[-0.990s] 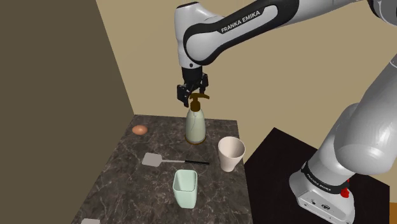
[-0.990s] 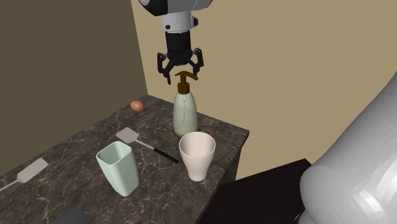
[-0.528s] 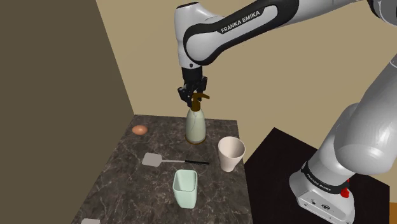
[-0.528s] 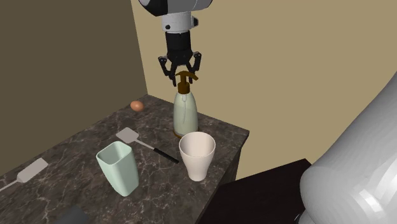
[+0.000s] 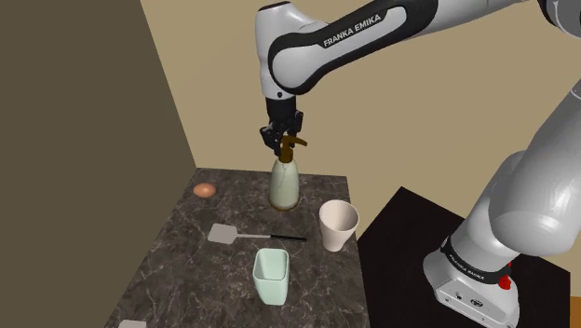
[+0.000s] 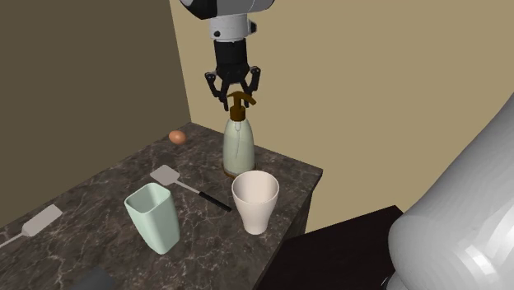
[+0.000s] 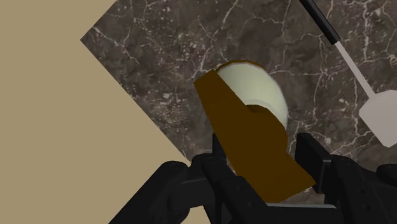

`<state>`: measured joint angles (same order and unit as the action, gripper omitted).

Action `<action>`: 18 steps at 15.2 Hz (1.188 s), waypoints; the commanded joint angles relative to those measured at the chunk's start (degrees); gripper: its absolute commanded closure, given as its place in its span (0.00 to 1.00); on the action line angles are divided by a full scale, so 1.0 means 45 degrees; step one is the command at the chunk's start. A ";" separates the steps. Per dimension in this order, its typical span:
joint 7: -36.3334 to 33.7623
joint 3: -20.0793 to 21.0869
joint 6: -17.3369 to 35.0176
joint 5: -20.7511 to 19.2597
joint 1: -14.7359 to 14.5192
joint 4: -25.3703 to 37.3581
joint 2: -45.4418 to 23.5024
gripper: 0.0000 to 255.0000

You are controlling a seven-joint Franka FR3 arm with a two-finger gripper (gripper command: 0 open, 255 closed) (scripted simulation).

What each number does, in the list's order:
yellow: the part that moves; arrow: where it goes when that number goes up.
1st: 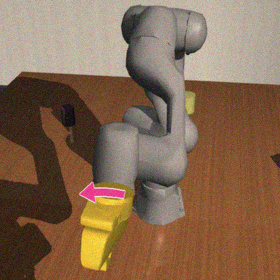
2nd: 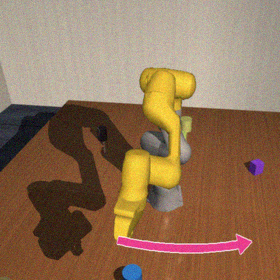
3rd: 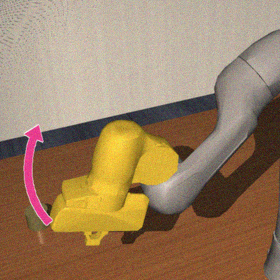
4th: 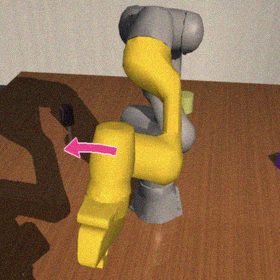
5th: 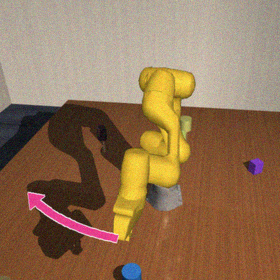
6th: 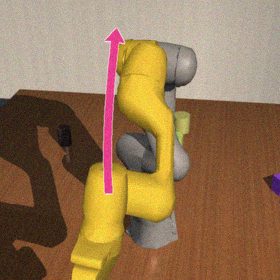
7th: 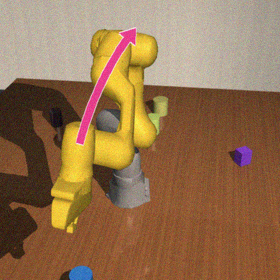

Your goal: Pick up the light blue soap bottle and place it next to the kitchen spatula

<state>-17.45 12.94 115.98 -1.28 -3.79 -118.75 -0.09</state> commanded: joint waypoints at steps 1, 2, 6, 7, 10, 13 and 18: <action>0.0024 -0.0002 -0.0247 0.0031 0.0002 0.0141 0.0117 1.00; 0.0037 -0.0004 -0.0413 0.0044 0.0004 0.0257 0.0169 1.00; 0.0084 -0.0012 -0.1078 0.0095 0.0010 0.0732 0.0364 1.00; 0.0094 -0.0014 -0.1244 0.0106 0.0012 0.0858 0.0406 1.00; 0.0122 -0.0021 -0.1745 0.0133 0.0016 0.1253 0.0516 1.00; 0.0144 -0.0027 -0.2248 0.0154 0.0019 0.1673 0.0601 1.00; 0.0172 -0.0035 -0.3092 0.0174 0.0025 0.2433 0.0687 1.00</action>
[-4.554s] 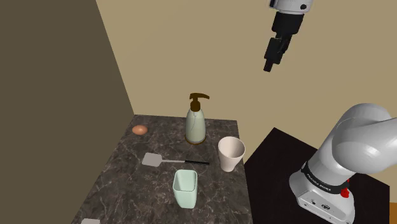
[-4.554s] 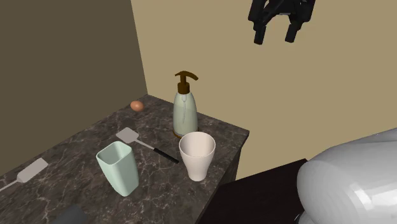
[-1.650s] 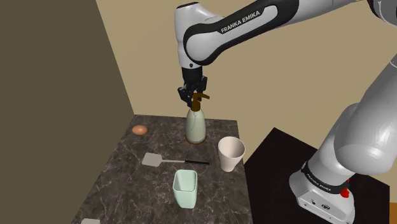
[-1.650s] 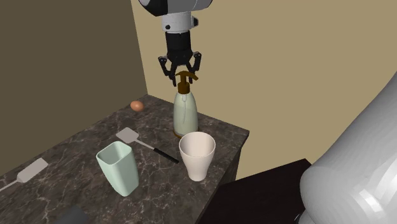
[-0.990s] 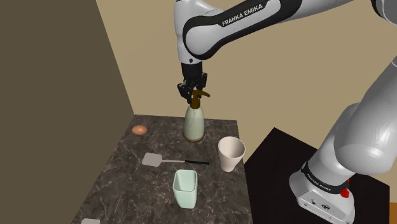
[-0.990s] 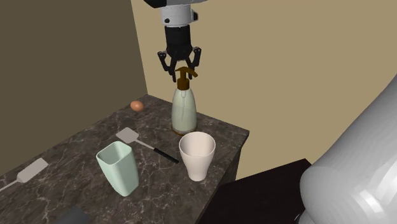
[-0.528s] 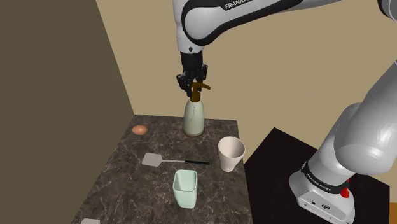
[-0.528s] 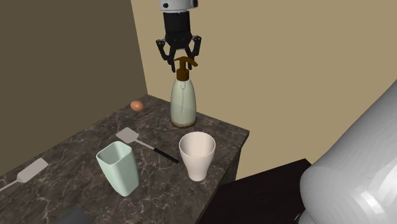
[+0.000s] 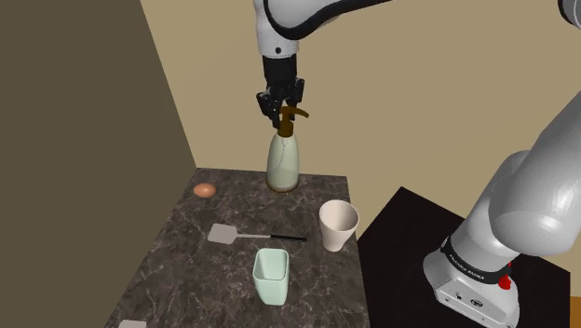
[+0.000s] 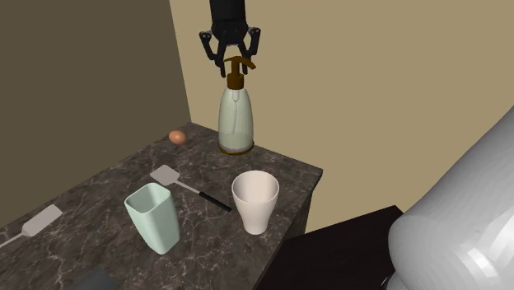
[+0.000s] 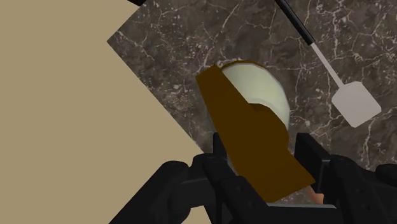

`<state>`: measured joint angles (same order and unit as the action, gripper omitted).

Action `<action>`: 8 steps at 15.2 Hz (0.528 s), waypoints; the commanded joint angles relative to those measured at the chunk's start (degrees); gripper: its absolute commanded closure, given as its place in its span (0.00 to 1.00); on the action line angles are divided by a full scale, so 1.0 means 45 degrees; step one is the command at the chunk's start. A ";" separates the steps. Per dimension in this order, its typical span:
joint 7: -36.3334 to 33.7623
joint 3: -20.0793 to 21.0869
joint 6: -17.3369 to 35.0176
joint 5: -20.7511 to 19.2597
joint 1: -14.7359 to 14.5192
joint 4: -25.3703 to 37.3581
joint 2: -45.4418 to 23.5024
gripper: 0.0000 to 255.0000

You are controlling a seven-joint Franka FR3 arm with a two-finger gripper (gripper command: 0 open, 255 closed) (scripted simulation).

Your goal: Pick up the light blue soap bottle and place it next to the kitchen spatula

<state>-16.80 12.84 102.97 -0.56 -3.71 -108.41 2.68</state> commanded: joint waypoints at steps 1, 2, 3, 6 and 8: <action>0.0031 -0.0012 -0.0372 0.0016 0.0009 0.0297 0.0079 1.00; 0.0034 -0.0013 -0.0542 0.0018 0.0010 0.0462 0.0085 1.00; 0.0038 -0.0014 -0.0713 0.0019 0.0011 0.0629 0.0088 1.00; 0.0044 -0.0015 -0.1227 0.0017 0.0012 0.1152 0.0080 1.00; 0.0046 -0.0015 -0.1573 0.0013 0.0012 0.1517 0.0060 1.00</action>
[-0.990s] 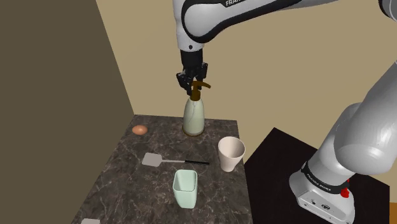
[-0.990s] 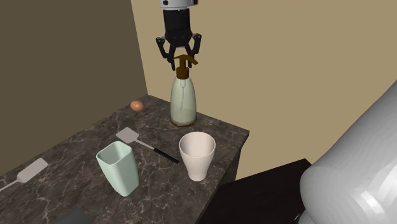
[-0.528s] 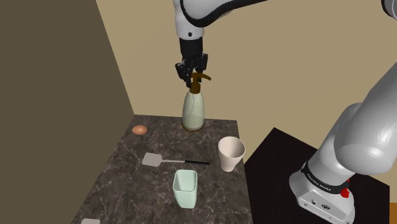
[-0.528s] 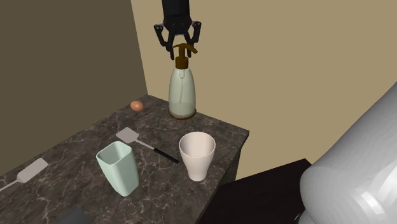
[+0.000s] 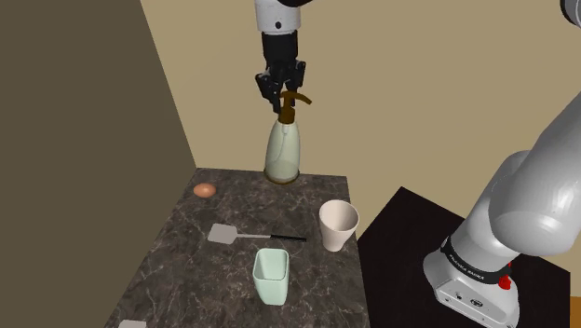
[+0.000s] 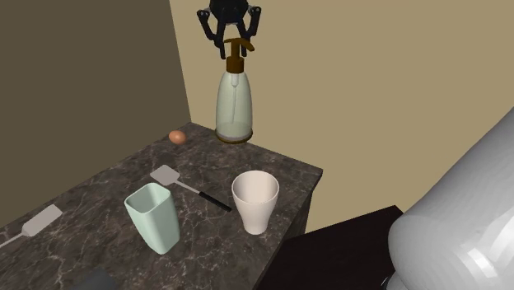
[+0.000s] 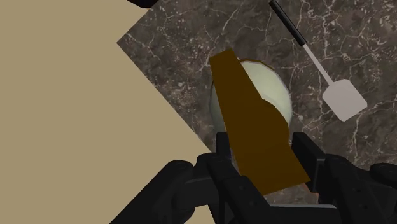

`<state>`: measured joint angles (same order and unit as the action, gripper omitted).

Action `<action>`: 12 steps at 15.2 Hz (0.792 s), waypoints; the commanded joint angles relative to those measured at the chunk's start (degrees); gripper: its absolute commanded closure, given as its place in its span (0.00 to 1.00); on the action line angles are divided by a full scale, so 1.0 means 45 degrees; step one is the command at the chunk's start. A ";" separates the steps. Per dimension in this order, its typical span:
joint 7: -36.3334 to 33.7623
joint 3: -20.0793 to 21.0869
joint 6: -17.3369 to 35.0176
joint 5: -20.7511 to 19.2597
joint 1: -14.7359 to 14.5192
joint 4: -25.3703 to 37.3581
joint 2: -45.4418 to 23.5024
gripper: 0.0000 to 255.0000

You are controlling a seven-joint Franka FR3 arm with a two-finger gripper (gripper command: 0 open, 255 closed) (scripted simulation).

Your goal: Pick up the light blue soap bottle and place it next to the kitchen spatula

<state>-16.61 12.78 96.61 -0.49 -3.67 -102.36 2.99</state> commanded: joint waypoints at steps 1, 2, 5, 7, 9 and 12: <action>0.0006 -0.0002 -0.0334 -0.0005 0.0002 0.0359 -0.0023 1.00; 0.0005 -0.0001 -0.0509 -0.0009 0.0002 0.0551 -0.0041 1.00; 0.0002 0.0003 -0.1038 -0.0024 0.0000 0.1150 -0.0112 1.00; -0.0003 0.0008 -0.1395 -0.0037 -0.0003 0.1569 -0.0177 1.00; -0.0010 0.0014 -0.1756 -0.0054 -0.0007 0.2006 -0.0254 1.00; -0.0024 0.0026 -0.2308 -0.0085 -0.0016 0.2698 -0.0398 1.00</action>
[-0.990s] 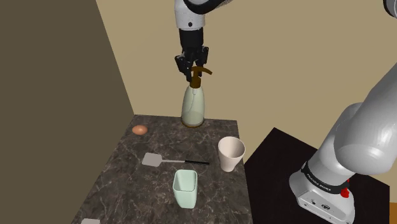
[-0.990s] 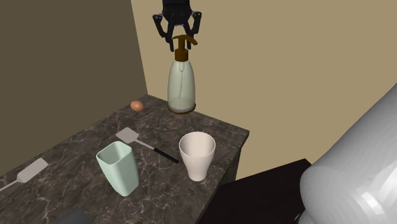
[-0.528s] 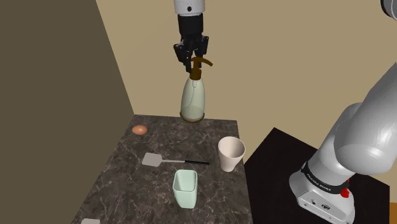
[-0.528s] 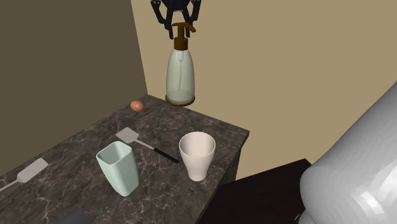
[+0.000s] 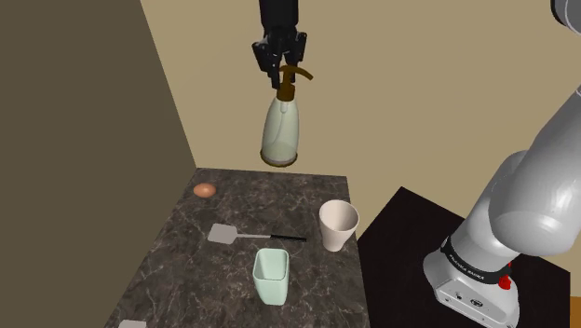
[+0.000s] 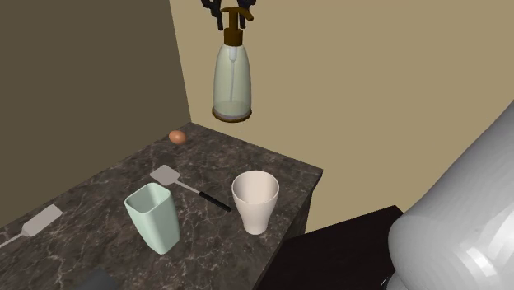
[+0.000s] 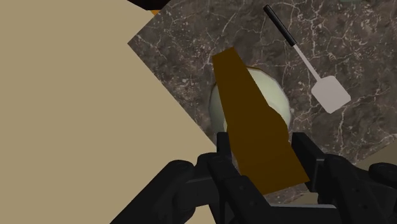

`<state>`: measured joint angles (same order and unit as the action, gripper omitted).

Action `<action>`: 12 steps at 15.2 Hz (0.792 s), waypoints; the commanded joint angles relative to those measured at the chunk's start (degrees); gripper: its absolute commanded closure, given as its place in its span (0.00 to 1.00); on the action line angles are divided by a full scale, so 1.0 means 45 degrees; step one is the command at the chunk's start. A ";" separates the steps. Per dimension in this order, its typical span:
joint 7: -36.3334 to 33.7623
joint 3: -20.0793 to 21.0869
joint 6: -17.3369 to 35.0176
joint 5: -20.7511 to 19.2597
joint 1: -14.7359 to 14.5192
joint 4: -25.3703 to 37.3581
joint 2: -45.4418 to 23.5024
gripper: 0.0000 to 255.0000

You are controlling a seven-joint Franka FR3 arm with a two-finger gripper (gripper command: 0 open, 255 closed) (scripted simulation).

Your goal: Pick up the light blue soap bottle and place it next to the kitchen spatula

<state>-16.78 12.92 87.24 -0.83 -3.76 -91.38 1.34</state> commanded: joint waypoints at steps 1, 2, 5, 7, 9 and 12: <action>0.0007 0.0000 -0.0412 -0.0021 0.0001 0.0500 -0.0086 1.00; 0.0000 0.0006 -0.0601 -0.0034 -0.0004 0.0746 -0.0146 1.00; -0.0023 0.0025 -0.1179 -0.0079 -0.0022 0.1522 -0.0349 1.00; -0.0042 0.0040 -0.1575 -0.0116 -0.0038 0.2072 -0.0508 1.00; -0.0064 0.0058 -0.1983 -0.0158 -0.0059 0.2654 -0.0687 1.00; -0.0102 0.0090 -0.2620 -0.0233 -0.0100 0.3595 -0.1000 1.00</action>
<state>-17.07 13.22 76.65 -1.72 -4.09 -77.08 -2.48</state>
